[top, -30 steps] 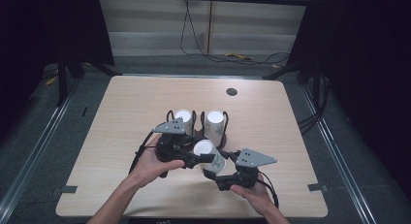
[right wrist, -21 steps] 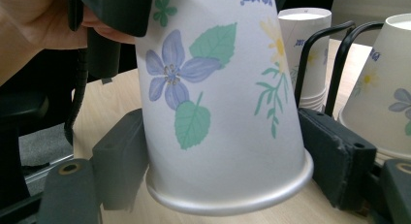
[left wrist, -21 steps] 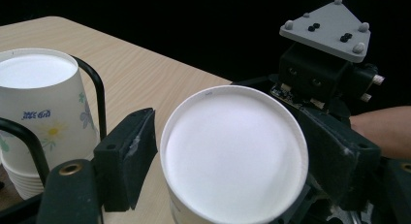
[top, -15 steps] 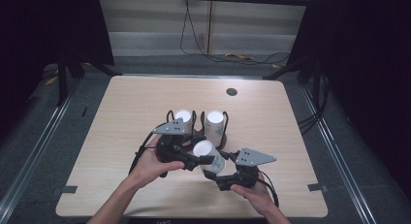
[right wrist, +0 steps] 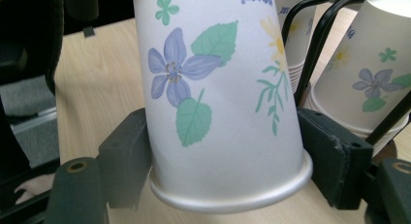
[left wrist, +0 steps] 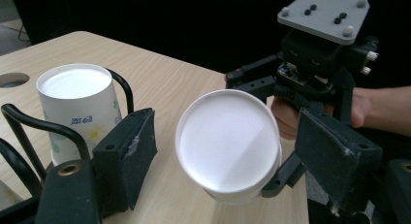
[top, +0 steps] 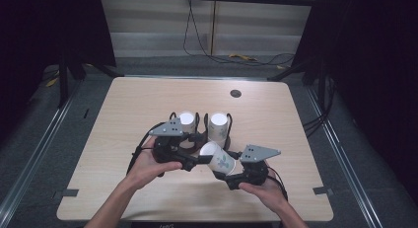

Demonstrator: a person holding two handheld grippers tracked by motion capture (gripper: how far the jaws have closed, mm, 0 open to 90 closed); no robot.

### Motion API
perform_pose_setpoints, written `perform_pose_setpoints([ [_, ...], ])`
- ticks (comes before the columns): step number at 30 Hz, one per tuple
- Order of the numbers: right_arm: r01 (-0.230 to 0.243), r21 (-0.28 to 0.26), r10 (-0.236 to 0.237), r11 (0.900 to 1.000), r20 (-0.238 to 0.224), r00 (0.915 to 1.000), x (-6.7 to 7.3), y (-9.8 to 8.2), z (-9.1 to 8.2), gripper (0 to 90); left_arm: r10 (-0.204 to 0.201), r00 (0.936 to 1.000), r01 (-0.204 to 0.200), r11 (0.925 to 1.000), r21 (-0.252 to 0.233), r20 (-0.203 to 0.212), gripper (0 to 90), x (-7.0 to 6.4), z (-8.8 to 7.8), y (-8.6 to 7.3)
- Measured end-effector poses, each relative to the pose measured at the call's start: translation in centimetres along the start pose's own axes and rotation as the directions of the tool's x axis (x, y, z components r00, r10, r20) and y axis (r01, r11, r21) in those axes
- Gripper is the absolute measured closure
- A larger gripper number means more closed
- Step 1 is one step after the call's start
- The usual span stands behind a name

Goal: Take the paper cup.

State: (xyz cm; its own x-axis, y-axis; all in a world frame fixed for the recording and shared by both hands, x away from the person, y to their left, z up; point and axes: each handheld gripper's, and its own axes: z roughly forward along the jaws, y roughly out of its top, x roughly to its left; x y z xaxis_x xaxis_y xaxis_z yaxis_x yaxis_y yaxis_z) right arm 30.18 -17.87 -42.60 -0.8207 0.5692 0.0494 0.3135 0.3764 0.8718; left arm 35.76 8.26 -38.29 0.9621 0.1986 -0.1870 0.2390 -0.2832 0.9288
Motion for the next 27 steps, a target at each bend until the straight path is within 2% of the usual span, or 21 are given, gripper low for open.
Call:
perform_pose_setpoints([
  [4, 0.034, 0.038, -0.033, 0.999, -0.023, 0.9992, 0.0, 0.5, 0.2, 25.1, -0.004, 1.0000, 0.004, 1.0000, 0.004, 0.001, 24.6, 0.0, -0.2, 0.0],
  [5, 0.052, 0.065, -0.051, 0.997, -0.027, 0.9984, 0.1, 0.6, 0.5, 25.2, -0.010, 1.0000, 0.010, 0.9999, 0.004, 0.000, 24.6, 0.0, -0.3, 0.1],
  [8, 0.058, 0.084, -0.055, 0.995, -0.040, 0.9977, 0.0, 0.8, 0.7, 25.4, -0.015, 0.9997, 0.015, 0.9999, 0.002, -0.017, 22.1, 0.3, -0.9, 0.1],
  [12, 0.066, 0.100, -0.062, 0.993, -0.045, 0.9971, -0.2, 1.1, 0.7, 25.3, 0.006, 0.9991, -0.005, 0.9999, 0.012, -0.043, 20.6, 0.6, -1.4, 0.1],
  [14, 0.080, 0.146, -0.074, 0.986, -0.044, 0.9962, -0.3, 1.4, 0.7, 25.3, -0.006, 0.9987, 0.007, 0.9997, 0.023, -0.050, 20.4, 0.8, -1.6, 0.1],
  [16, 0.088, 0.164, -0.083, 0.983, -0.038, 0.9958, -0.3, 1.5, 0.8, 25.3, -0.007, 0.9988, 0.009, 0.9996, 0.026, -0.048, 19.9, 0.8, -1.6, 0.0],
  [19, 0.105, 0.220, -0.102, 0.970, -0.026, 0.9945, -0.5, 2.0, 0.9, 25.4, 0.005, 0.9990, -0.004, 0.9992, 0.040, -0.045, 17.7, 0.8, -1.4, -0.3],
  [22, 0.121, 0.253, -0.118, 0.960, -0.026, 0.9927, -0.6, 2.4, 1.0, 25.5, 0.018, 0.9988, -0.016, 0.9985, 0.053, -0.045, 17.5, 0.9, -1.2, -0.6],
  [23, 0.121, 0.253, -0.118, 0.960, -0.026, 0.9927, -0.6, 2.4, 1.0, 25.5, 0.018, 0.9988, -0.016, 0.9985, 0.053, -0.045, 17.2, 0.9, -1.2, -0.6],
  [24, 0.137, 0.270, -0.135, 0.953, -0.025, 0.9905, -0.7, 2.5, 1.1, 25.6, 0.021, 0.9987, -0.018, 0.9982, 0.058, -0.046, 17.3, 0.9, -1.2, -0.6],
  [25, 0.137, 0.270, -0.135, 0.953, -0.025, 0.9905, -0.7, 2.5, 1.1, 25.6, 0.016, 0.9988, -0.013, 0.9983, 0.058, -0.047, 17.3, 0.9, -1.1, -0.7],
  [27, 0.150, 0.297, -0.149, 0.943, -0.026, 0.9885, -0.7, 2.7, 1.3, 25.7, 0.020, 0.9988, -0.017, 0.9974, 0.069, -0.045, 17.4, 1.1, -1.1, -0.9],
])
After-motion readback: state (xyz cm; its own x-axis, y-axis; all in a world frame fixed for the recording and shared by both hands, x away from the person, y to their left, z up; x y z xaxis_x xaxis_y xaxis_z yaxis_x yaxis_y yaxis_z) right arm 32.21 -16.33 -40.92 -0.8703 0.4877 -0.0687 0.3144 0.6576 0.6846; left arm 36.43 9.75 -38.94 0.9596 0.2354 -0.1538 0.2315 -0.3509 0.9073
